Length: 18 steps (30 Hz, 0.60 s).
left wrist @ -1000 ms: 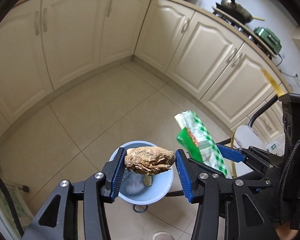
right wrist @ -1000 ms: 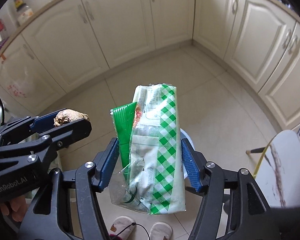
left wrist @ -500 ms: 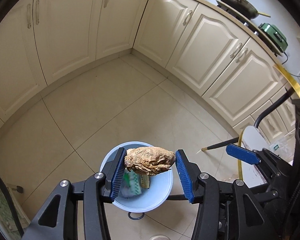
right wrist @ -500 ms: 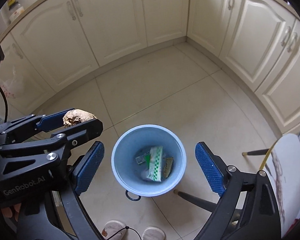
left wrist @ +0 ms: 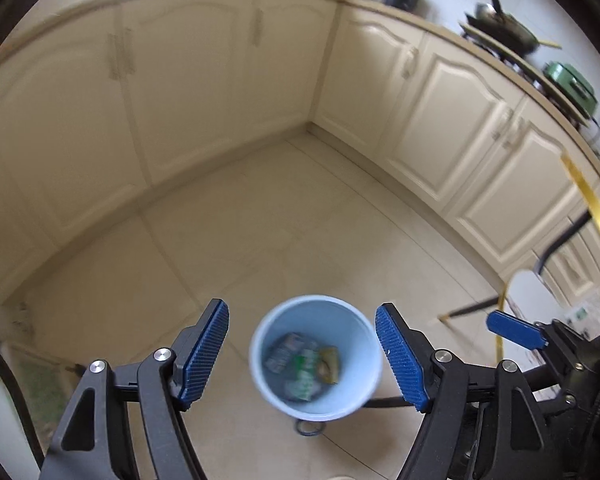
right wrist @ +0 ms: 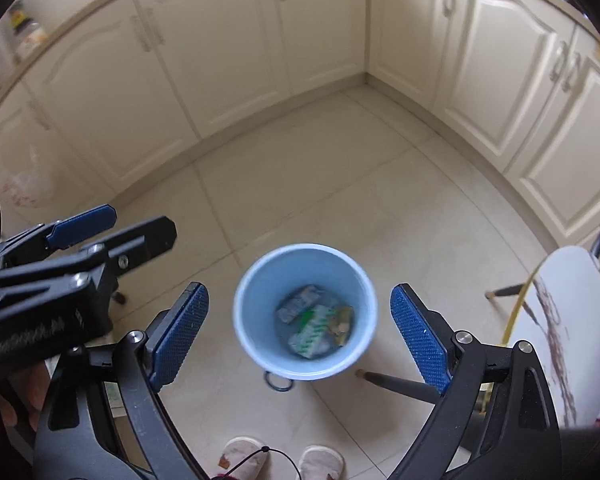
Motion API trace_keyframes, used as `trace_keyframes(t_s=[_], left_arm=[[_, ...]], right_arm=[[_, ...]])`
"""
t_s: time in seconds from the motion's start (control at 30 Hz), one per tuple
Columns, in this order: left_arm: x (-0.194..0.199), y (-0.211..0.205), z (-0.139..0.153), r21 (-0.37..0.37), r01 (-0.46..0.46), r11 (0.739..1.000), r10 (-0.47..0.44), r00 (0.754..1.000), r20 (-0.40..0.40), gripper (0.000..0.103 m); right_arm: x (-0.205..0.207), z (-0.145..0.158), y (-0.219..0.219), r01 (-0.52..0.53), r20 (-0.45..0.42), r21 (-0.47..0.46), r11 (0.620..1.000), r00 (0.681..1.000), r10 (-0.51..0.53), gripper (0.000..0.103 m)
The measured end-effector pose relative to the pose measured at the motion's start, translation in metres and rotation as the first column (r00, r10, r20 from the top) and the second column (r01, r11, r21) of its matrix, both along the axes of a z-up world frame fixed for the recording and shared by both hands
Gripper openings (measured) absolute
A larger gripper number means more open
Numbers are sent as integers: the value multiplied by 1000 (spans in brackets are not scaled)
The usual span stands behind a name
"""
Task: Collect trash
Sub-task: 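Move both tools back from the bin toward the table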
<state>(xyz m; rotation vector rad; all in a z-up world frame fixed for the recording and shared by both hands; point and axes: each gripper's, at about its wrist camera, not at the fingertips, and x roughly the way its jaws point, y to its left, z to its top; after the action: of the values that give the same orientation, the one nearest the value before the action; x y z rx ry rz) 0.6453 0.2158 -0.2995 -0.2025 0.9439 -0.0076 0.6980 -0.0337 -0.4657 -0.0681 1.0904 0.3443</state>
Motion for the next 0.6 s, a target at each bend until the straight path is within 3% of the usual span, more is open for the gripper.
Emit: trace_keyframes(t_s=[0.2, 0.33, 0.43, 0.6], left_arm=[[-56, 8, 65, 93, -123, 988, 107, 981, 163, 74], [-101, -14, 120, 135, -183, 974, 133, 940, 314, 81], [-137, -43, 156, 144, -203, 969, 125, 898, 421, 88], [-196, -92, 208, 99, -168, 981, 87, 832, 548, 92]], right_arm=[[-46, 57, 35, -160, 126, 41, 986, 980, 154, 92], [-88, 110, 47, -223, 265, 23, 975, 941, 209, 93], [-126, 155, 41, -204, 377, -3, 979, 907, 190, 97], [-187, 224, 0, -62, 508, -17, 998, 859, 62, 100]])
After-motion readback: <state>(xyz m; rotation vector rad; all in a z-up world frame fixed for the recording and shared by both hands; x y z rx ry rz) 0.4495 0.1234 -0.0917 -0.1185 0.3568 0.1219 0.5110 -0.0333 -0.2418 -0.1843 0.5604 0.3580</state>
